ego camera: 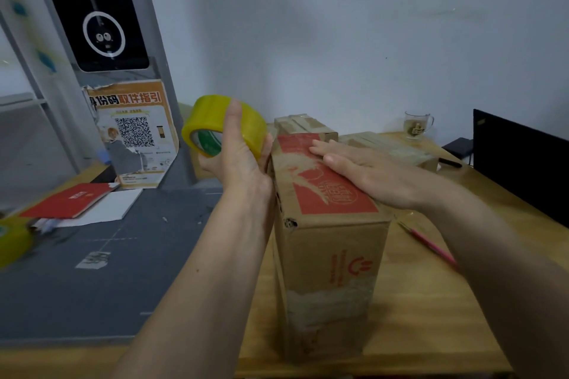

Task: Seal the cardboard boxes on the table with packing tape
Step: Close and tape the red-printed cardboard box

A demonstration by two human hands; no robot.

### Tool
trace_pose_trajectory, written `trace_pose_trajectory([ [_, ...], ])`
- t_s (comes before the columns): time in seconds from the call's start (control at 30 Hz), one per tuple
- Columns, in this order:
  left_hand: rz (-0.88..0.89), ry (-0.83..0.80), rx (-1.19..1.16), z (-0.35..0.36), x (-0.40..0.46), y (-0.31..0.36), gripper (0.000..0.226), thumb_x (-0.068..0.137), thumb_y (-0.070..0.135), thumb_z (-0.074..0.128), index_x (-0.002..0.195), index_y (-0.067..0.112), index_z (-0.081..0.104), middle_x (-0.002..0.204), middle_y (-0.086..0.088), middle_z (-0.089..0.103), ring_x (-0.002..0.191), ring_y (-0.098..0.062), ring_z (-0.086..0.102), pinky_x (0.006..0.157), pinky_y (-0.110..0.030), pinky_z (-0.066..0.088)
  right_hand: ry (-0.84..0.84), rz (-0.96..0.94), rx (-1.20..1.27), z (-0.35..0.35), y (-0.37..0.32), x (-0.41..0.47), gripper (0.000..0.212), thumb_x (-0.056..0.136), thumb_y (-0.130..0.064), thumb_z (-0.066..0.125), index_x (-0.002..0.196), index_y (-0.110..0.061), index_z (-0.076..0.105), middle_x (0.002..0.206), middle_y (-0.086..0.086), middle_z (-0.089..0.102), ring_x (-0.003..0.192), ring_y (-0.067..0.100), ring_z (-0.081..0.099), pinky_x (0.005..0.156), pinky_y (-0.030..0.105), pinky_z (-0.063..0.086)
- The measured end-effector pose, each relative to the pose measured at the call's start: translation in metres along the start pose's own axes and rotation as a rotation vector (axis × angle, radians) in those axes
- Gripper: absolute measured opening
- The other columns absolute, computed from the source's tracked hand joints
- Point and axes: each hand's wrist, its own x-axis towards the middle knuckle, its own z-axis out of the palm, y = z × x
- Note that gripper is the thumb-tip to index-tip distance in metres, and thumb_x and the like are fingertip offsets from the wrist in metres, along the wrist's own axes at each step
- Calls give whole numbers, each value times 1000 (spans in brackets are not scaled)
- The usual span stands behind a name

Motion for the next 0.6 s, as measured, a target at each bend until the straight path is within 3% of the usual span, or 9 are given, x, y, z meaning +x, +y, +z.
trace_pose_trajectory([
  [0.17,11,-84,26,0,3,-2,97,70,27,89,146,25,29,133,-9,50,109,-33,64,62,-36,61,-20,10,-133,-5,-1,6,57,98,-55,18,151,-35,26,156,-22,19,144,-1,13,102,17,7],
  [0.33,37,-211,59,-1,4,4,88,71,23,89,143,24,38,131,-8,53,111,-33,61,67,-42,62,50,-32,14,3,3,3,57,97,-56,19,149,-38,29,154,-25,21,130,-14,12,94,0,6],
  [0.47,10,-275,162,0,1,5,81,73,24,87,141,21,42,131,-8,54,114,-32,60,70,-43,62,27,-27,-74,0,6,8,58,97,-57,21,149,-34,32,155,-22,25,142,-2,16,106,17,9],
  [0.53,-26,-327,180,0,-2,12,78,73,27,85,140,19,46,133,-9,56,113,-29,61,65,-37,60,93,-60,-5,1,5,8,54,99,-52,27,148,-31,37,152,-19,32,140,0,25,107,18,16],
  [0.6,-59,-451,242,1,-6,21,70,70,32,84,132,17,54,121,-8,63,103,-24,65,60,-30,57,275,-102,210,2,2,9,51,100,-44,39,147,-27,37,151,-14,38,132,-4,34,99,11,28],
])
